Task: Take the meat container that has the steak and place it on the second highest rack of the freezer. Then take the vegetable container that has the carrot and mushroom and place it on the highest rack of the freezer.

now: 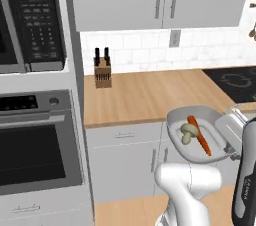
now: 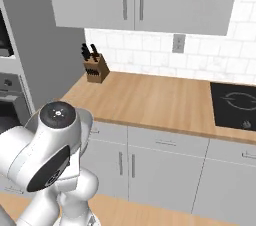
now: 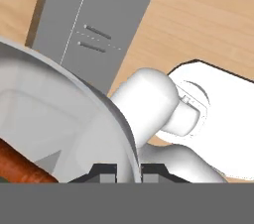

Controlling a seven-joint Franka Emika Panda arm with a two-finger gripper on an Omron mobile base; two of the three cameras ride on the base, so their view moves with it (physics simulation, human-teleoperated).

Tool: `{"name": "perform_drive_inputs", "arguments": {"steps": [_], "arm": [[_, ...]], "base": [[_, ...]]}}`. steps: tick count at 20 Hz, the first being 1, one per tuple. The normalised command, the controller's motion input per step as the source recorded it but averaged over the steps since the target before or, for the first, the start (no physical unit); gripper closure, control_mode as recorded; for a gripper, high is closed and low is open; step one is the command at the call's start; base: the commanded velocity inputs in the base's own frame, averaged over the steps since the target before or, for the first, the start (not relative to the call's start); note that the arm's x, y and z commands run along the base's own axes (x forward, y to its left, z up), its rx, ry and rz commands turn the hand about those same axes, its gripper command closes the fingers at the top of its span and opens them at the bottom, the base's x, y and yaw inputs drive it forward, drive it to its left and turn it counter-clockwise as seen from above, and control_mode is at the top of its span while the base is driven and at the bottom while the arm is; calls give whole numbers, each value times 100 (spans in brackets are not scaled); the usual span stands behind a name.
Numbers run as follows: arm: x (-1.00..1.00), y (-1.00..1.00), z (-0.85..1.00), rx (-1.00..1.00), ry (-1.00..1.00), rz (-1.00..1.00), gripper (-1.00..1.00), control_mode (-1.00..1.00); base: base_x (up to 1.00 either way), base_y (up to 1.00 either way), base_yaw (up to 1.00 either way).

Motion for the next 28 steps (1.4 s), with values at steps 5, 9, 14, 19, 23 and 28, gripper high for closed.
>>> {"name": "perform_drive_inputs", "arguments": {"steps": [5,9,14,19,23,28], "arm": [[0,0,0,0,0,0,100,100],[0,0,0,0,0,0,100,100],[0,0,0,0,0,0,100,100],[0,0,0,0,0,0,100,100],[0,0,0,0,0,0,100,100],[0,0,0,0,0,0,100,100]], "base": [[-50,100,9],[-14,100,7],[13,100,0],[7,100,0],[-1,100,10],[0,100,13]]}}
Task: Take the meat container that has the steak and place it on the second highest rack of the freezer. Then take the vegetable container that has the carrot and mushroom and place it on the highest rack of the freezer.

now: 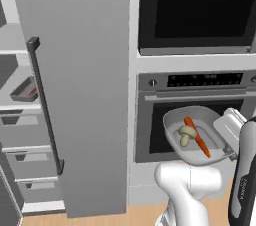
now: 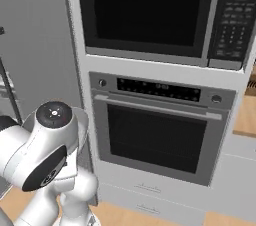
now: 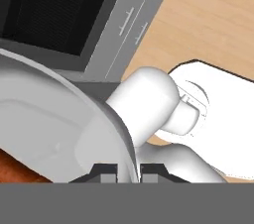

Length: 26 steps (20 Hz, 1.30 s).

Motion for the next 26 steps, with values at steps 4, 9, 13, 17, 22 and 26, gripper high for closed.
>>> {"name": "perform_drive_inputs", "arguments": {"steps": [4,9,13,17,22,26], "arm": [[0,0,0,0,0,0,100,100],[0,0,0,0,0,0,100,100],[0,0,0,0,0,0,100,100],[0,0,0,0,0,0,100,100],[0,0,0,0,0,0,100,100],[0,0,0,0,0,0,100,100]], "base": [[1,100,12],[18,100,3],[13,100,-1],[35,100,-10],[52,73,-18],[44,4,-24]]}}
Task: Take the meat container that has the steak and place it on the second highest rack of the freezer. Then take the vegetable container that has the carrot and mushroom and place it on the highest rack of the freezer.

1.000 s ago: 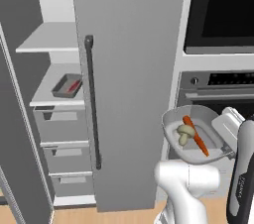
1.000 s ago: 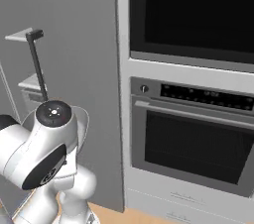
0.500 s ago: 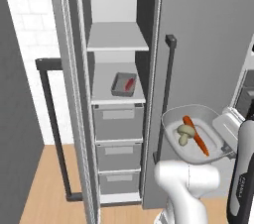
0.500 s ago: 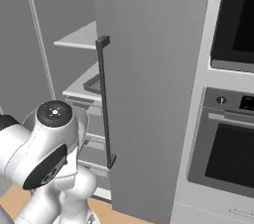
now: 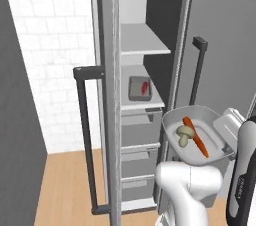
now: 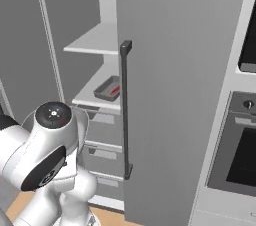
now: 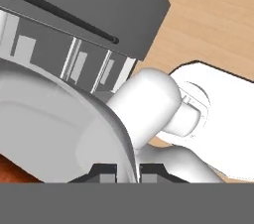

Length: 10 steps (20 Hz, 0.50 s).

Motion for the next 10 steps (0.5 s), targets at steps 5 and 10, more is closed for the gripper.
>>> {"name": "perform_drive_inputs", "arguments": {"steps": [5,10], "arm": [[0,0,0,0,0,0,100,100],[0,0,0,0,0,0,100,100]], "base": [[43,-2,-18],[66,0,-1]]}}
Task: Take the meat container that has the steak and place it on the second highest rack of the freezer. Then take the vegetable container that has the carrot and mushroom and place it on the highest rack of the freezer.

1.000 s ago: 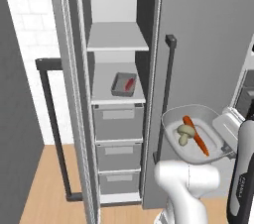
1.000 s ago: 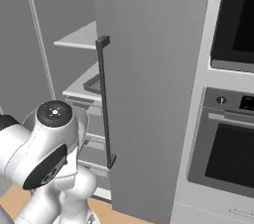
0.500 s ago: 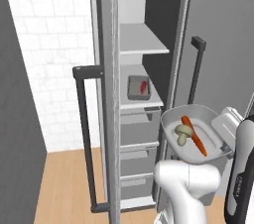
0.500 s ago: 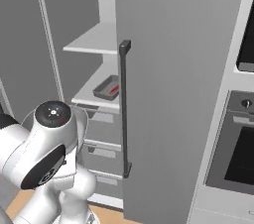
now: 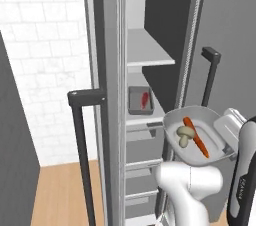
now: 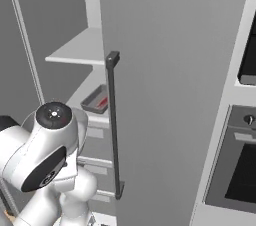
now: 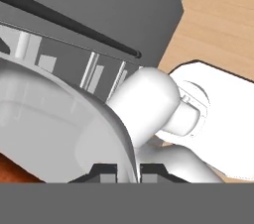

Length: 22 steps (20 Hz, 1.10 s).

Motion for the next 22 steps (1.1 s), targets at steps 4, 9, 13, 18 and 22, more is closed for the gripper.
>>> {"name": "perform_drive_inputs", "arguments": {"steps": [4,9,13,18,22], "arm": [[0,0,0,0,0,0,100,100],[0,0,0,0,0,0,100,100],[0,0,0,0,0,0,100,-100],[42,39,47,-2,0,-2,100,-100],[74,55,100,-6,0,-8,100,-100]], "base": [[11,0,19],[3,0,18],[4,0,2],[0,0,0],[0,0,0]]}}
